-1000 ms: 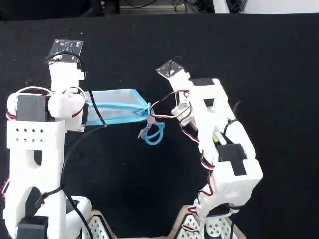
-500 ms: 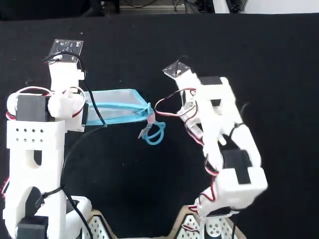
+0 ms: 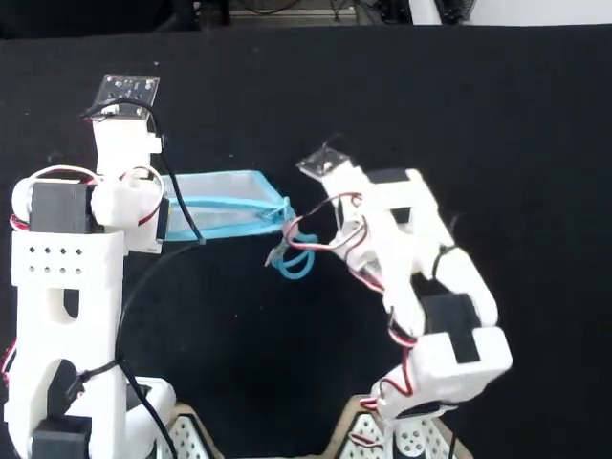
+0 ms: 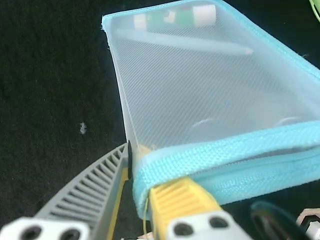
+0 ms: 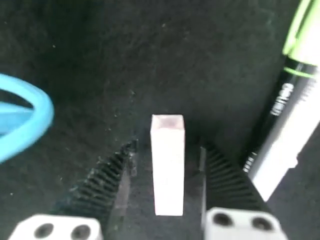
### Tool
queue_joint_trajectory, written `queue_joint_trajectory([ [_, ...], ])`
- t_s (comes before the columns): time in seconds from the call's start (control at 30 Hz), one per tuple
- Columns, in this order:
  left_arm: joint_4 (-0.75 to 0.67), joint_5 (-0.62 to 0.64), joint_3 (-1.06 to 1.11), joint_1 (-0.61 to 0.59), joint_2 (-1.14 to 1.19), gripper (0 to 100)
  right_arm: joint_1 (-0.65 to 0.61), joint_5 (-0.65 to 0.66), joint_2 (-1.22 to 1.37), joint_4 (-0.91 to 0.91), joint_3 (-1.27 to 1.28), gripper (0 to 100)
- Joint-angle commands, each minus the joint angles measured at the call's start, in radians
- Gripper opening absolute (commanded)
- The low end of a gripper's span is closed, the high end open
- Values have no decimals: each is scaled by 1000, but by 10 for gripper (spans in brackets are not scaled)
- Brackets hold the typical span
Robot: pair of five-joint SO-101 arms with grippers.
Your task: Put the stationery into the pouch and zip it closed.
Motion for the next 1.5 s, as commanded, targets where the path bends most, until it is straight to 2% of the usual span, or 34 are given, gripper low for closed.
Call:
queue_joint_trajectory([
  [0.0,12,3,-7,5,-15,30,-12,3,39,-14,-85,188],
  [0.13,12,3,-7,5,-15,30,-8,3,110,-8,-128,168],
  [0.23,12,3,-7,5,-15,30,15,0,97,-5,-154,11],
  [0.33,12,3,-7,5,-15,30,48,-51,13,25,-170,15],
  [0.57,11,3,-7,5,-15,30,54,-74,-325,282,-191,10],
  [0.7,11,3,-7,5,-15,30,38,-184,-599,344,-186,10],
  [0.83,11,3,-7,5,-15,30,-44,-310,-857,334,-185,11],
  [0.97,11,3,-7,5,-15,30,-201,-460,-1015,255,-183,11],
  [1.1,12,3,-7,5,-15,30,-396,-551,-1092,97,-119,11],
  [1.23,12,3,-5,5,-15,30,-531,-569,-1152,-112,10,11],
  [1.47,12,3,-5,5,-15,30,-652,-562,-1287,-580,332,11],
])
